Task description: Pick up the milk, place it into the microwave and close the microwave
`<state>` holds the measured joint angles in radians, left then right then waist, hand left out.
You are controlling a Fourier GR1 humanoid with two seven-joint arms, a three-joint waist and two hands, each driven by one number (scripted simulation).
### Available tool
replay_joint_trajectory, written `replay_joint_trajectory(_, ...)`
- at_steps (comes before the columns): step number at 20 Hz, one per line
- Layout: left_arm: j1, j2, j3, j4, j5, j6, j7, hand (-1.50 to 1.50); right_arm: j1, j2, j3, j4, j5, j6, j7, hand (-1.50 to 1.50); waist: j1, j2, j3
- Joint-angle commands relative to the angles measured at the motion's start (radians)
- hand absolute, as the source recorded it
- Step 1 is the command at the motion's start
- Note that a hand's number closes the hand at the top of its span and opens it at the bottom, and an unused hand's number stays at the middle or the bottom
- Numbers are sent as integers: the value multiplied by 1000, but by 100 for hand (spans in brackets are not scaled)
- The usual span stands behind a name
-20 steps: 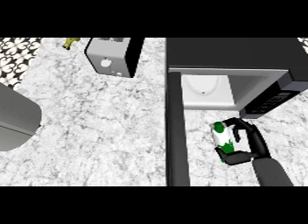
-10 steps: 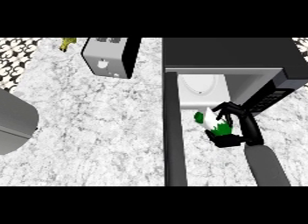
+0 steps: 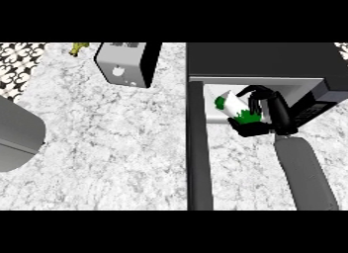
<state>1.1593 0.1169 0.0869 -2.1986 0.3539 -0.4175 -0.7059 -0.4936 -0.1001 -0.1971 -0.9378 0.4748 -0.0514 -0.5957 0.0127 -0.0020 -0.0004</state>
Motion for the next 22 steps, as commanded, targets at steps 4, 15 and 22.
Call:
replay_joint_trajectory(4, -120, 20, 23, 57, 12, -18, 30, -150, -252, -73, -62, 267, 40, -88, 49, 150, 24, 14, 1)
replay_joint_trajectory(15, -179, 62, 63, 81, 60, -26, 90, -150, -418, -81, -190, 562, 57, -449, 109, 150, 69, 37, 4)
replay_joint_trajectory(22, -217, 67, 60, 87, 28, -28, 94, -150, -428, -147, -184, 655, 102, -540, 5, -150, 88, 45, 5)
